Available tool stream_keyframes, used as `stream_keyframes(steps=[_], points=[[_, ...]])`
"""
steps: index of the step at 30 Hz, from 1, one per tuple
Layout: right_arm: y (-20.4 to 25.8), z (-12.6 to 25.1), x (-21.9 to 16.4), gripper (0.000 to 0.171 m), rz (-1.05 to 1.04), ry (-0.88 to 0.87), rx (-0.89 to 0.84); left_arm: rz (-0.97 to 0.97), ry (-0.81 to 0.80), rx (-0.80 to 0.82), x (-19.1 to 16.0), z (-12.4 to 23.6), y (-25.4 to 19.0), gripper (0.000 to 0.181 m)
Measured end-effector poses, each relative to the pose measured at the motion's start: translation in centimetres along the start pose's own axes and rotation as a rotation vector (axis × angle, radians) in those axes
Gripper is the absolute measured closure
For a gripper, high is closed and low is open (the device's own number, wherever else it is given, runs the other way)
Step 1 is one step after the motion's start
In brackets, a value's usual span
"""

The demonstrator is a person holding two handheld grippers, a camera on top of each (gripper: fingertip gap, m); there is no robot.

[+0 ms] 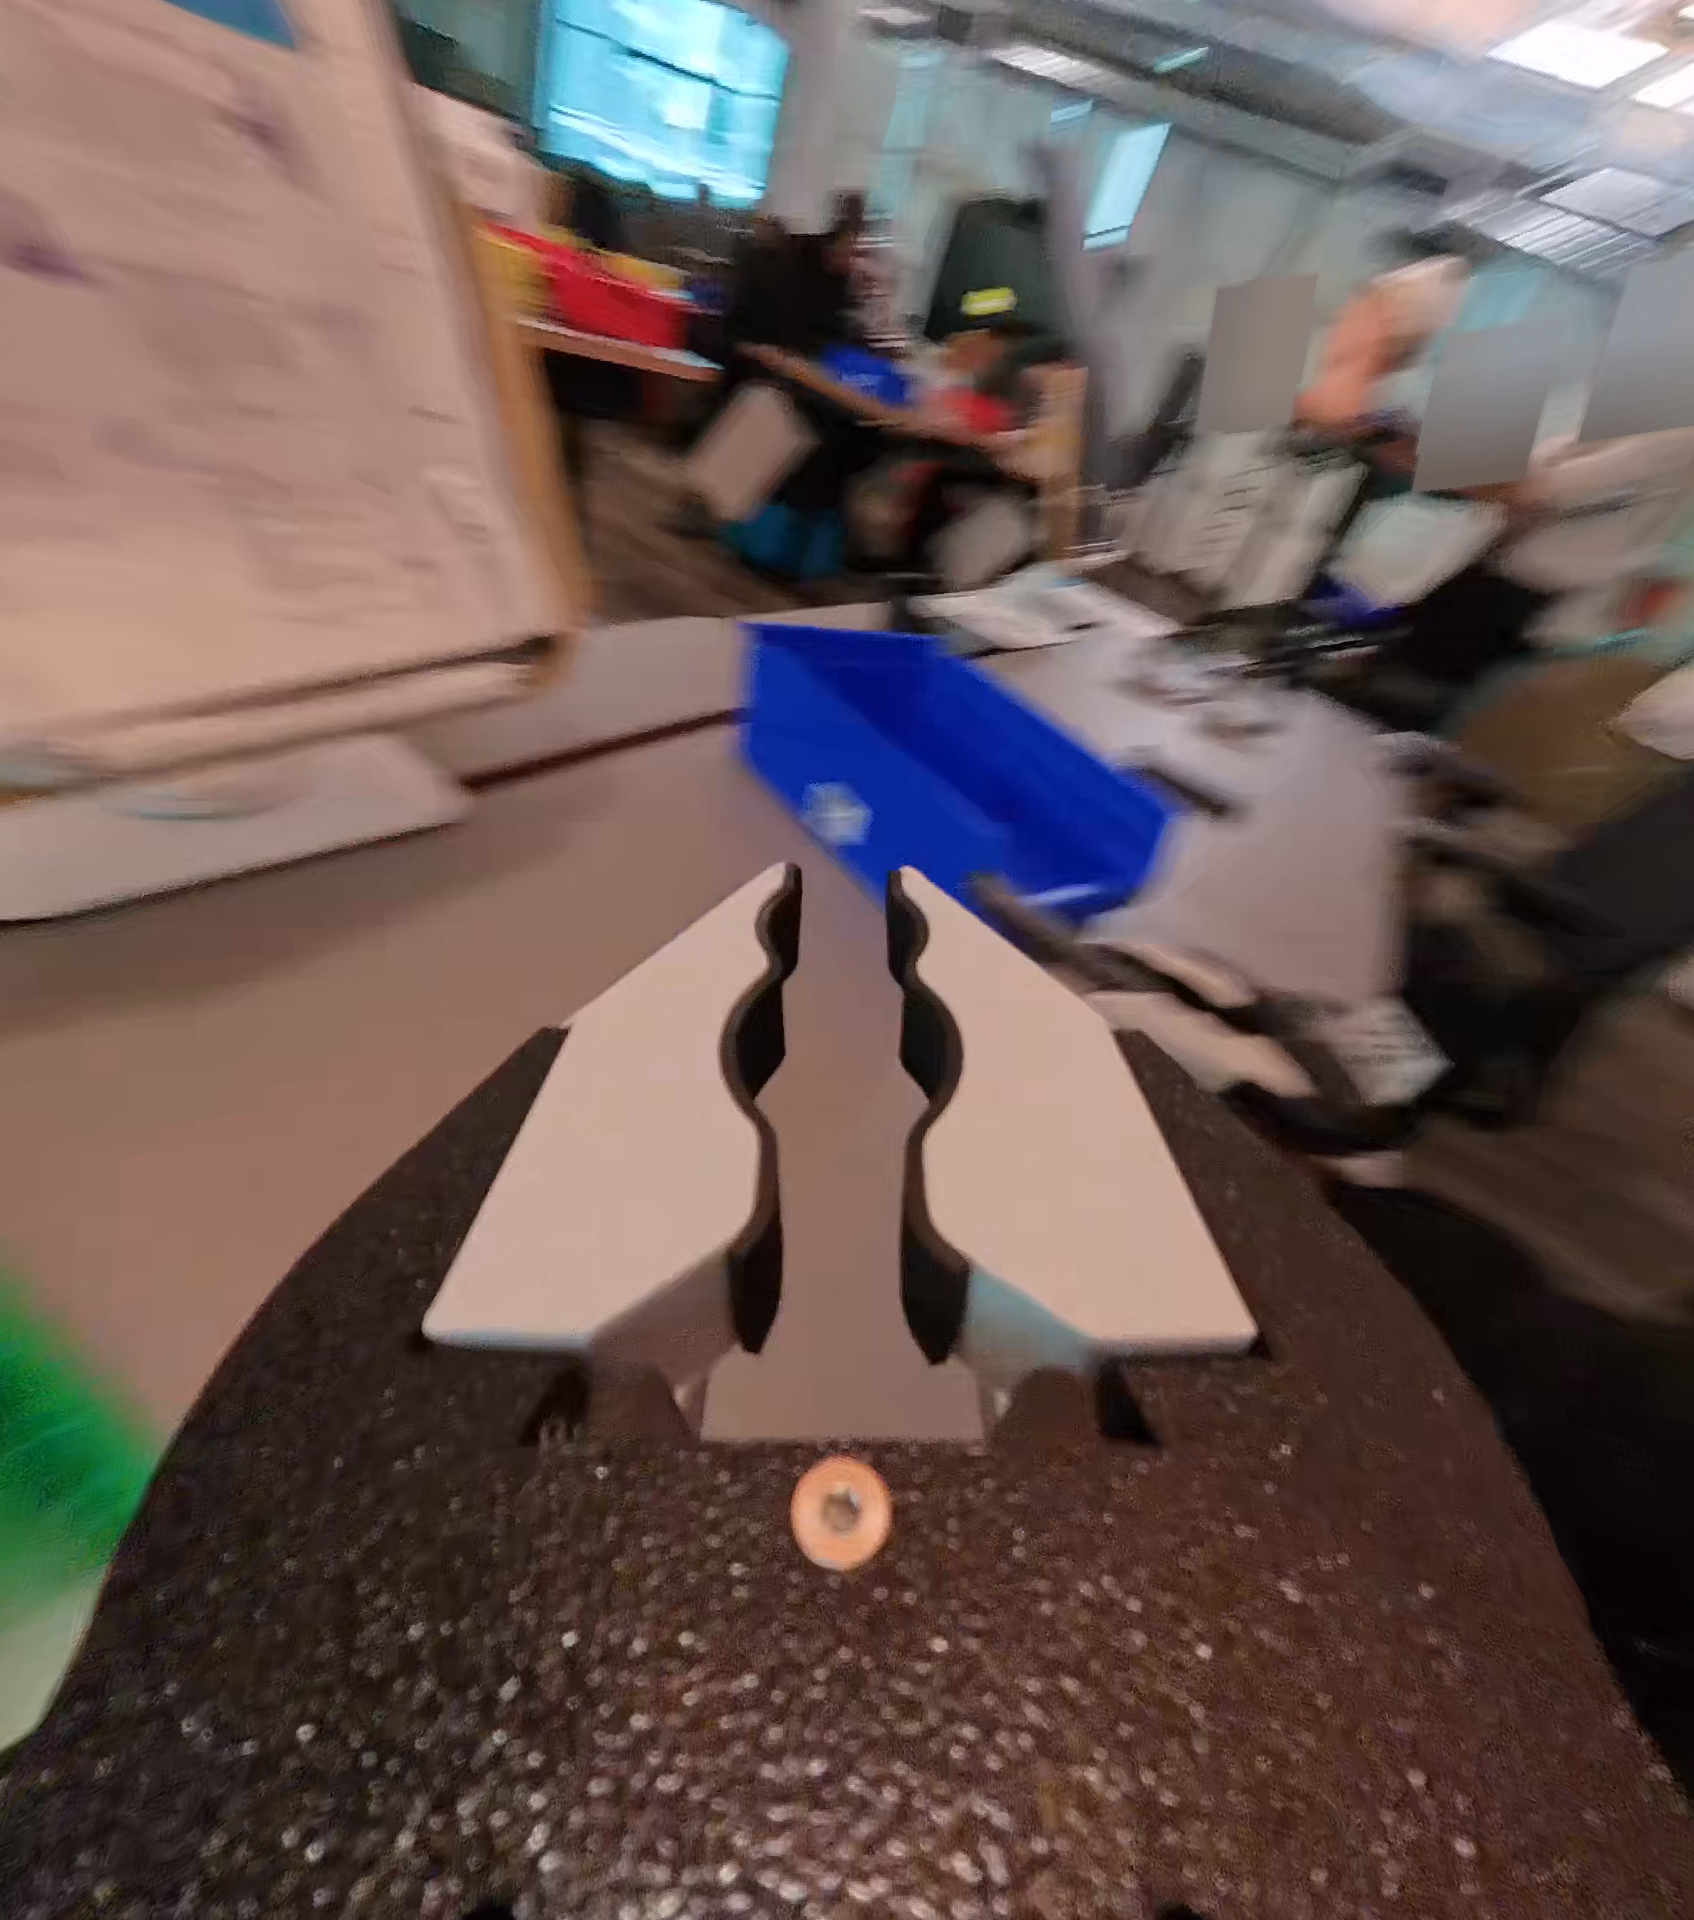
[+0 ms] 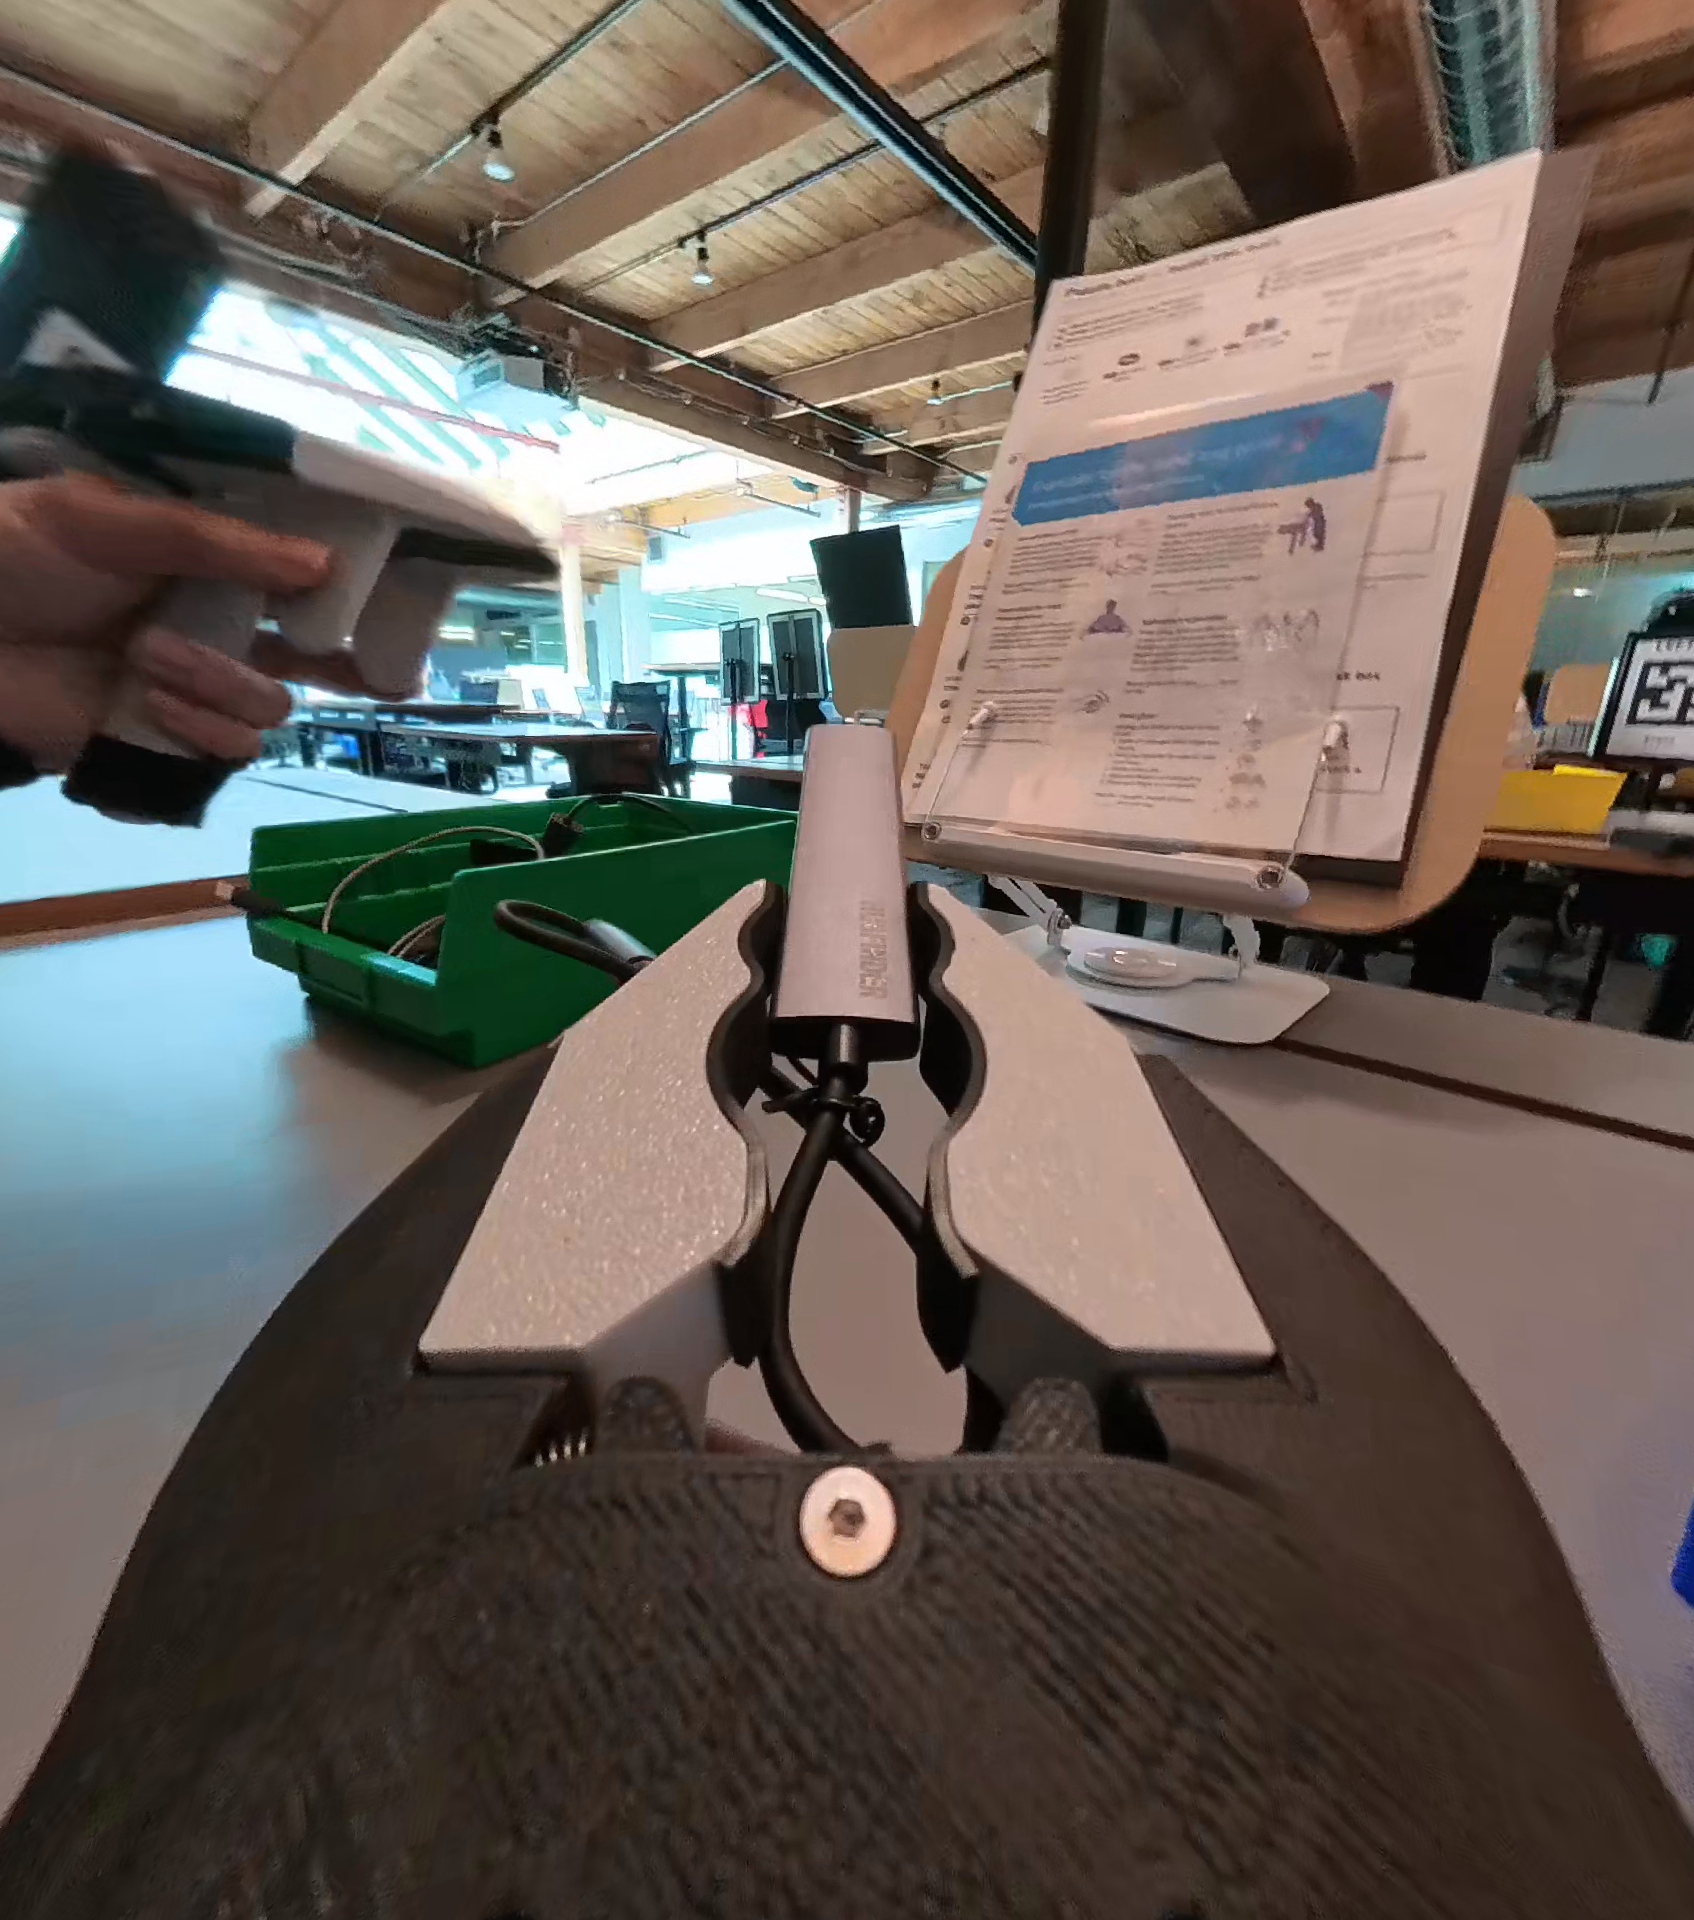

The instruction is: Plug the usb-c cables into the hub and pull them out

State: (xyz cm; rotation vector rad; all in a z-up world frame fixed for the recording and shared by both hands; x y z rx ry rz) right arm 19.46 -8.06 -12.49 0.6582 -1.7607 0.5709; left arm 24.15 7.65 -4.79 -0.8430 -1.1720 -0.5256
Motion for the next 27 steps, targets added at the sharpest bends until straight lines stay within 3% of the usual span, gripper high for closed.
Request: stream_keyframes(steps=[3,6,9,13,17,21,23,25,27], points=[[-0.9,0.2,-0.7,0.148,-0.029,0.012,-0.038,-0.214,0.088,0.402,0.4,4.3,8.3,0.159],[-1.0,0.1,-0.8,0.149,-0.034,0.015,-0.038,-0.333,0.4,0.624,-1.9,8.2,15.3,0.154],[-1.2,0.2,-1.1,0.149,-0.028,0.024,-0.048,-0.476,0.729,0.626,-4.8,10.1,18.7,0.154],[-1.4,0.2,-1.3,0.149,-0.024,0.032,-0.051,-1.039,0.797,0.389,-6.3,7.9,18.8,0.148],[-1.2,0.1,-1.3,0.149,-0.013,0.033,-0.044,-1.351,0.989,0.267,-9.2,7.5,21.0,0.142],[-1.2,0.1,-1.3,0.149,-0.009,0.03,-0.043,-1.511,1.092,0.272,-10.4,7.4,23.4,0.14],[-1.2,0.1,-1.3,0.149,-0.009,0.03,-0.044,-1.564,1.132,0.293,-10.7,7.4,24.3,0.149],[-1.2,0.2,-1.2,0.149,-0.006,0.028,-0.039,-1.635,1.146,0.388,-9.5,7.5,25.4,0.181],[-1.2,0.2,-1.2,0.149,-0.002,0.024,-0.042,-1.578,1.11,0.444,-8.4,7.5,25.1,0.181]])
Point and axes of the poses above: each gripper's, where its closed fingertips meet, z back along the fingers, x out of its top, y = z × x across the jaws, the point moved 1 cm from there along z, back along the fingers, and after that the axes turned 7 degrees about x, right-handed, at the moved point
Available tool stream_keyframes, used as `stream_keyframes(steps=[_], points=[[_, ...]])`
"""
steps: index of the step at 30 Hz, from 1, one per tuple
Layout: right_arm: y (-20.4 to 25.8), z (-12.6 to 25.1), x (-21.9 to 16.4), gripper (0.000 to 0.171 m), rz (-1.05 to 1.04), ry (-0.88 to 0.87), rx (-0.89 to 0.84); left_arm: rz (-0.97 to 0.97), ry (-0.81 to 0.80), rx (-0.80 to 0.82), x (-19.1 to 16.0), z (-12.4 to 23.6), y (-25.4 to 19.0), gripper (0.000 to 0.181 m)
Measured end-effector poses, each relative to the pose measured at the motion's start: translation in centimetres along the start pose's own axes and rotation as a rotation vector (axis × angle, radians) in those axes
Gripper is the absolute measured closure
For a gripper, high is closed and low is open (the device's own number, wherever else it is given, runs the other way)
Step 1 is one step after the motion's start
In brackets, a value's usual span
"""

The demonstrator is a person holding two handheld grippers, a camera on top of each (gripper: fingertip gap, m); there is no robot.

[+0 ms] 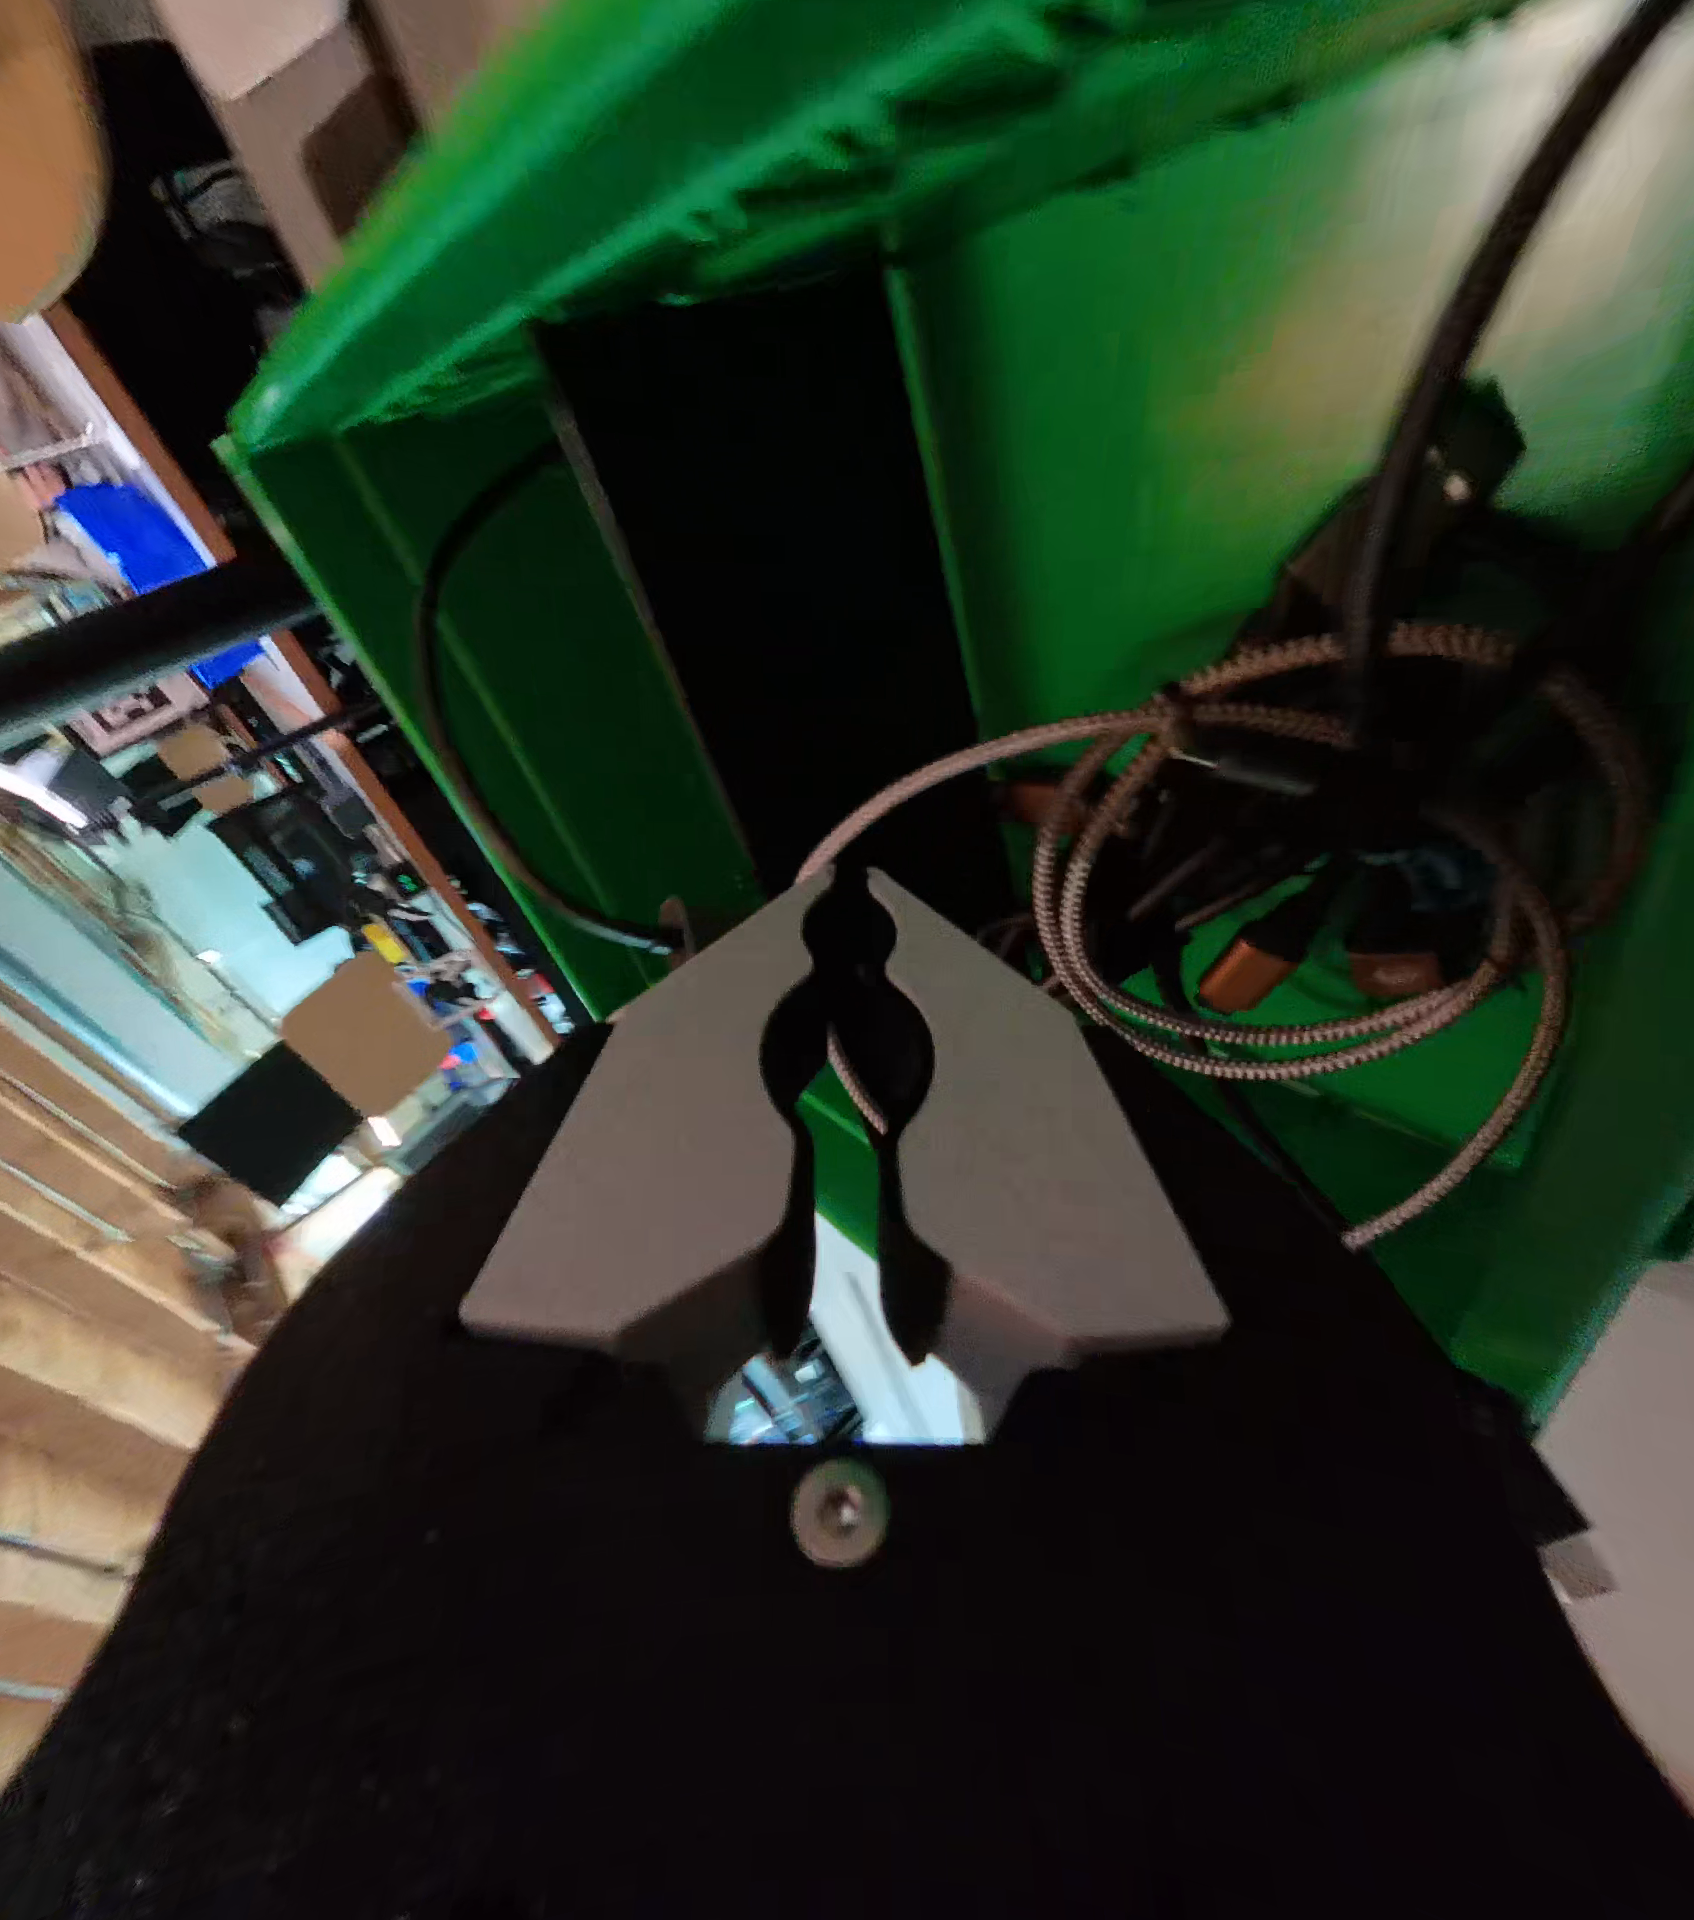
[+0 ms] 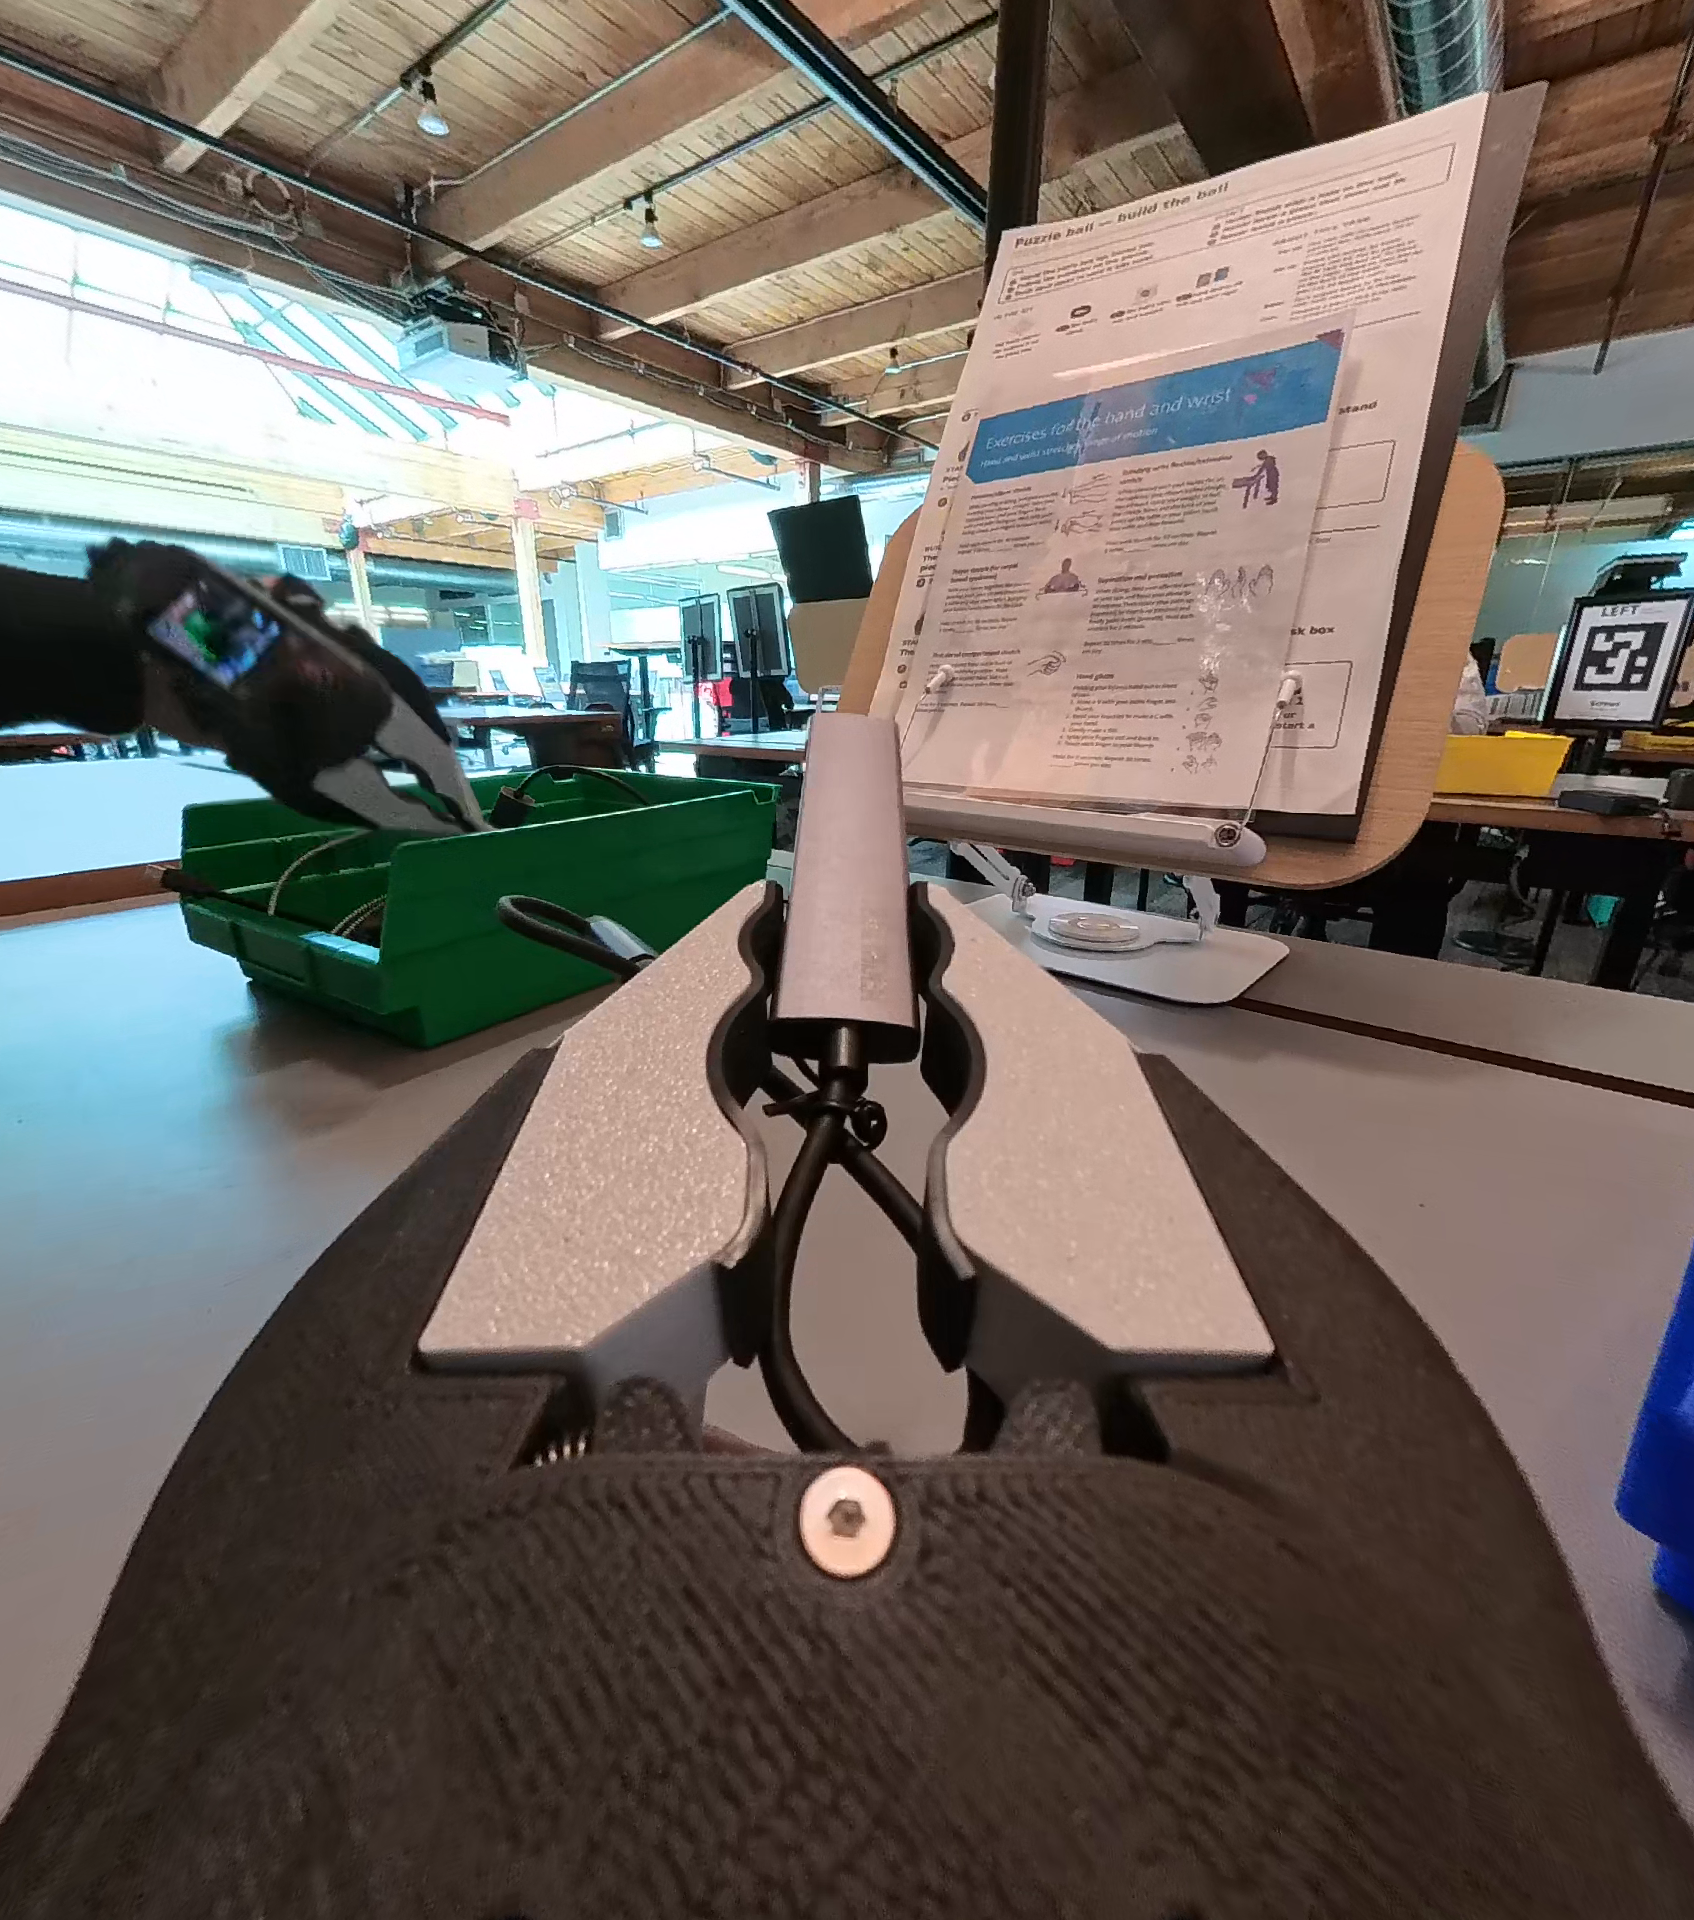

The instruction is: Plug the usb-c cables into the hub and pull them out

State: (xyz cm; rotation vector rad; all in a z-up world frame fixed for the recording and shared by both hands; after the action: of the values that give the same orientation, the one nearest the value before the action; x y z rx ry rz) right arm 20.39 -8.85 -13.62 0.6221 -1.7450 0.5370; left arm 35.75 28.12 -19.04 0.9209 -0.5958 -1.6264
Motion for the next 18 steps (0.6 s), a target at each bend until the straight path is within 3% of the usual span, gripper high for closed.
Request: stream_keyframes(steps=[3,5,8,10,13,16,17,18], points=[[-0.1,0.0,0.0,0.149,-0.002,-0.001,-0.002,0.252,-0.086,0.05,0.3,2.0,3.0,0.181],[-0.1,0.0,0.0,0.149,-0.003,-0.001,-0.001,0.299,-0.083,0.072,-0.6,3.1,4.5,0.181],[0.1,-0.1,-0.1,0.149,0.003,0.005,0.006,0.209,-0.194,-0.018,0.8,3.9,3.2,0.181],[0.1,-0.1,-0.1,0.149,0.008,0.007,0.006,0.107,-0.201,-0.042,1.7,3.3,2.0,0.142],[0.1,-0.1,0.0,0.149,0.011,0.002,0.005,-0.073,-0.131,-0.091,2.2,1.5,-0.1,0.137],[0.1,-0.1,0.0,0.149,0.009,0.003,0.004,-0.186,-0.072,-0.128,2.3,-0.3,-1.1,0.141],[0.1,-0.1,0.0,0.149,0.009,0.001,0.002,-0.2,-0.043,-0.124,2.1,-0.8,-1.0,0.15],[0.0,0.0,0.0,0.149,0.009,0.0,0.0,-0.193,-0.016,-0.157,1.9,-1.1,-1.3,0.172]])
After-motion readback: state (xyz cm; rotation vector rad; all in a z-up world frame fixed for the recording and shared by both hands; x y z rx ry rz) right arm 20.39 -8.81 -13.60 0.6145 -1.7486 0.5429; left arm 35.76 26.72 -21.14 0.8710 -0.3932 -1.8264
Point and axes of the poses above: each gripper's, where its closed fingertips meet, z back along the fingers, x out of its top, y = z × x across the jaws, the point moved 1 cm from there along z, back along the fingers, and after that the axes turned 7 degrees about x, right-handed, at the moved point
